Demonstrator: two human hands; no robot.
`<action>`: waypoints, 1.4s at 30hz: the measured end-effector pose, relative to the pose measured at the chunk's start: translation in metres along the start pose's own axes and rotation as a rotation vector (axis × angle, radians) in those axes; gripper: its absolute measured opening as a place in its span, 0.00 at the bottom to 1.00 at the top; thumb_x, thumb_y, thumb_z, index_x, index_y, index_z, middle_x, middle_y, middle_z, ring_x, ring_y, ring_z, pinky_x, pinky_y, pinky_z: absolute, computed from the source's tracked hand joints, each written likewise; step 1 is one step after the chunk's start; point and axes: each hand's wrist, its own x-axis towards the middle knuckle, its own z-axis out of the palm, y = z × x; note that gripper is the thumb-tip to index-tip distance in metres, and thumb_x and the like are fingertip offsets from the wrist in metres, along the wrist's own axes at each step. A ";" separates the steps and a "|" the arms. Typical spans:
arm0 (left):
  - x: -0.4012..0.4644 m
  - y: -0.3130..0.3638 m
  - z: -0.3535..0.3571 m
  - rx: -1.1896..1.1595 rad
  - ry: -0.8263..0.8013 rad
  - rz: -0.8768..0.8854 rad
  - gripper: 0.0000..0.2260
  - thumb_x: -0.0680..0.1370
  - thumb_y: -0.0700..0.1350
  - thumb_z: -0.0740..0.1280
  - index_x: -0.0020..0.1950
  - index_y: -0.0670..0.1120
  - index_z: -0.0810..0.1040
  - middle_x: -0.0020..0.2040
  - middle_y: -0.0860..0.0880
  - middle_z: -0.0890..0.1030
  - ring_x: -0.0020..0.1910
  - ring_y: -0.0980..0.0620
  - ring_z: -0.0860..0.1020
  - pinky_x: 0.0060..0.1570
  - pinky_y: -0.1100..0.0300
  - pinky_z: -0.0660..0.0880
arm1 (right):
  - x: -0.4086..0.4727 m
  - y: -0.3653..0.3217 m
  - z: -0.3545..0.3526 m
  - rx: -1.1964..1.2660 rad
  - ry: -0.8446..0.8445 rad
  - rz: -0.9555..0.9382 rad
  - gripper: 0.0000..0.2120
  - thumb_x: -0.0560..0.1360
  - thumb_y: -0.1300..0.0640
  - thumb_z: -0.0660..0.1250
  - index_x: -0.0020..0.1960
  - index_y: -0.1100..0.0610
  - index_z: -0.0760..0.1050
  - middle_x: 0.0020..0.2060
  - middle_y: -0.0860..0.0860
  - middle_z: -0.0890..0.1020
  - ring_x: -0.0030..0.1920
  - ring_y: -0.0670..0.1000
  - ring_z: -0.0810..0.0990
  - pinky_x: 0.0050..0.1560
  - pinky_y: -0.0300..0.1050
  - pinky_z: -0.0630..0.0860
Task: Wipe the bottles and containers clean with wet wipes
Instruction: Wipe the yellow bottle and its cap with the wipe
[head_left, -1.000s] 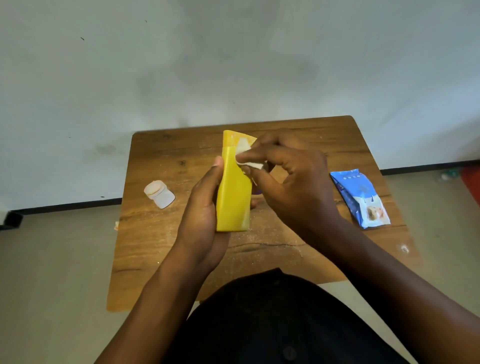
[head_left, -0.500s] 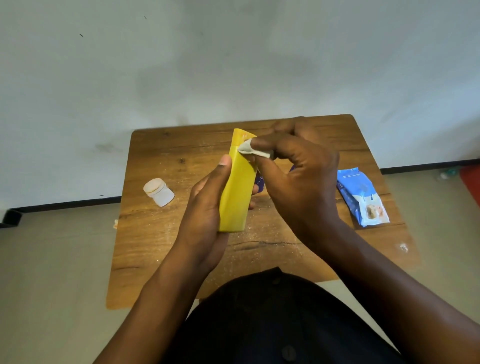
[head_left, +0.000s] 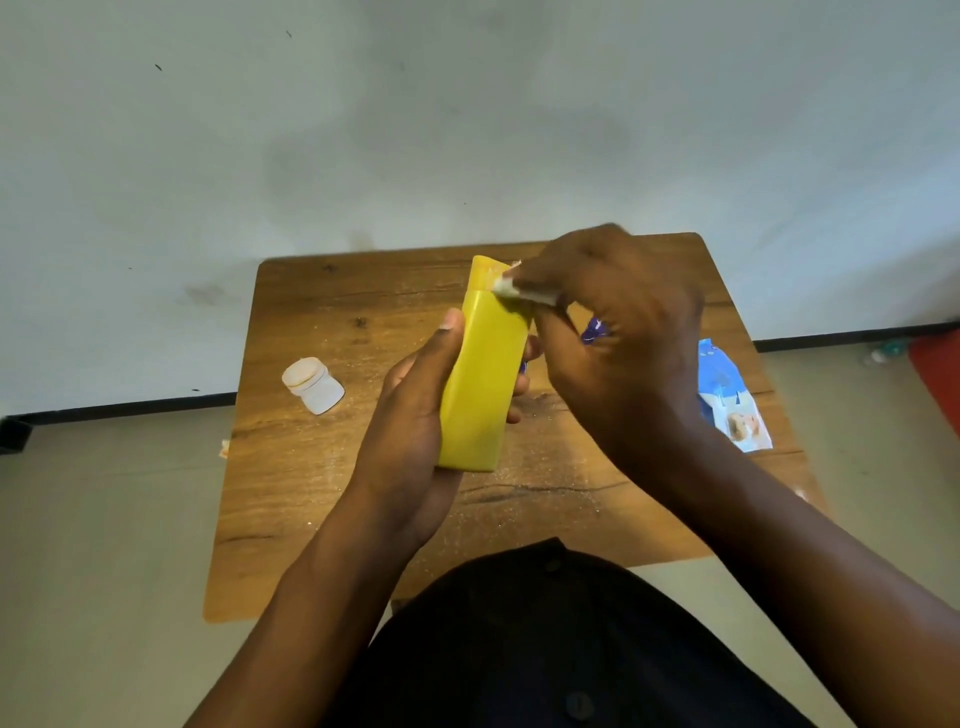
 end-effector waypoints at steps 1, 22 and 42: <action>0.000 0.001 0.000 -0.022 0.014 0.003 0.22 0.87 0.56 0.57 0.68 0.43 0.80 0.54 0.42 0.85 0.50 0.48 0.83 0.51 0.50 0.78 | -0.005 -0.003 0.001 0.003 -0.033 -0.018 0.07 0.76 0.65 0.75 0.53 0.59 0.87 0.49 0.55 0.86 0.49 0.51 0.83 0.48 0.41 0.77; 0.015 0.016 -0.022 -0.397 0.222 -0.134 0.28 0.87 0.60 0.55 0.76 0.41 0.74 0.63 0.43 0.84 0.54 0.48 0.83 0.45 0.56 0.84 | -0.040 -0.039 0.013 0.176 -0.370 -0.149 0.12 0.77 0.68 0.72 0.58 0.59 0.86 0.52 0.54 0.85 0.52 0.52 0.81 0.50 0.44 0.76; 0.006 -0.001 0.000 -0.064 0.108 0.143 0.19 0.86 0.54 0.59 0.61 0.42 0.82 0.50 0.41 0.84 0.48 0.48 0.84 0.47 0.53 0.81 | 0.004 -0.018 0.007 0.185 -0.046 -0.005 0.09 0.75 0.67 0.75 0.53 0.59 0.88 0.46 0.53 0.86 0.44 0.46 0.81 0.45 0.46 0.79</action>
